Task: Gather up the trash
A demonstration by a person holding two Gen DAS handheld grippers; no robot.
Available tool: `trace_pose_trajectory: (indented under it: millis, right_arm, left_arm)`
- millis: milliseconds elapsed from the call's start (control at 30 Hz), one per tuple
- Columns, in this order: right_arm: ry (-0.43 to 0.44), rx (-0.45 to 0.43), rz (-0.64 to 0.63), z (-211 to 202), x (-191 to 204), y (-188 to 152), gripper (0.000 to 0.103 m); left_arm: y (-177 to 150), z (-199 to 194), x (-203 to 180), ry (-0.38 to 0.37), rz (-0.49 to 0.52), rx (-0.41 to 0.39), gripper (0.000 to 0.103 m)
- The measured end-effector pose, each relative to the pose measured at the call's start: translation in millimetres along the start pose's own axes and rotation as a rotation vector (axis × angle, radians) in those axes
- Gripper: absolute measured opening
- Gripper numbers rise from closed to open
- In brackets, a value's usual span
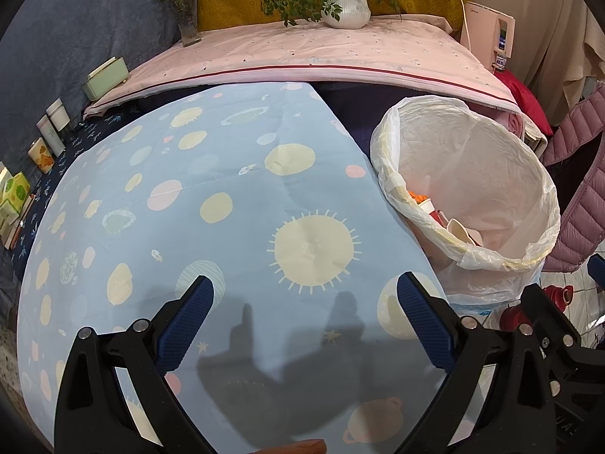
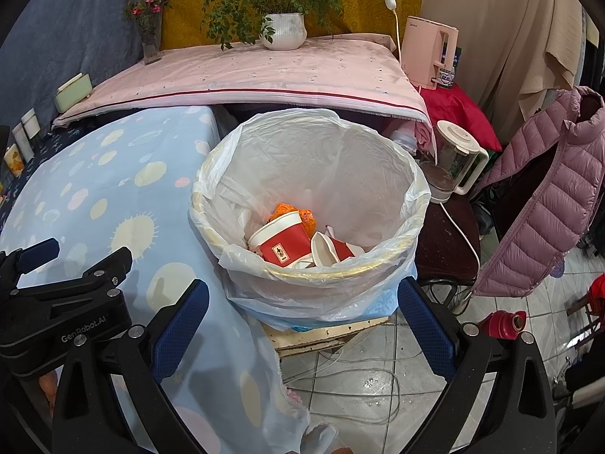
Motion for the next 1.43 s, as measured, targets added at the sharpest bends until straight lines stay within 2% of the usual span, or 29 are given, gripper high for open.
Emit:
trace_pose_trajectory:
  millis: [1433]
  right_arm:
    - [-0.027,-0.004,0.018,-1,-17,4,0.096]
  left_arm:
    - [-4,-3,-8,-0.036,0.018,0.006,0.093]
Point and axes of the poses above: each gripper's, at about its wrist camera, not at the fingertips, and z roughly the way its jaws point, x to its left, y to its top, the point moved 6 cm from there along z, roughly the way its jaws point, and after that the axes turned 6 degrees about -x, right-handed, at the moved point
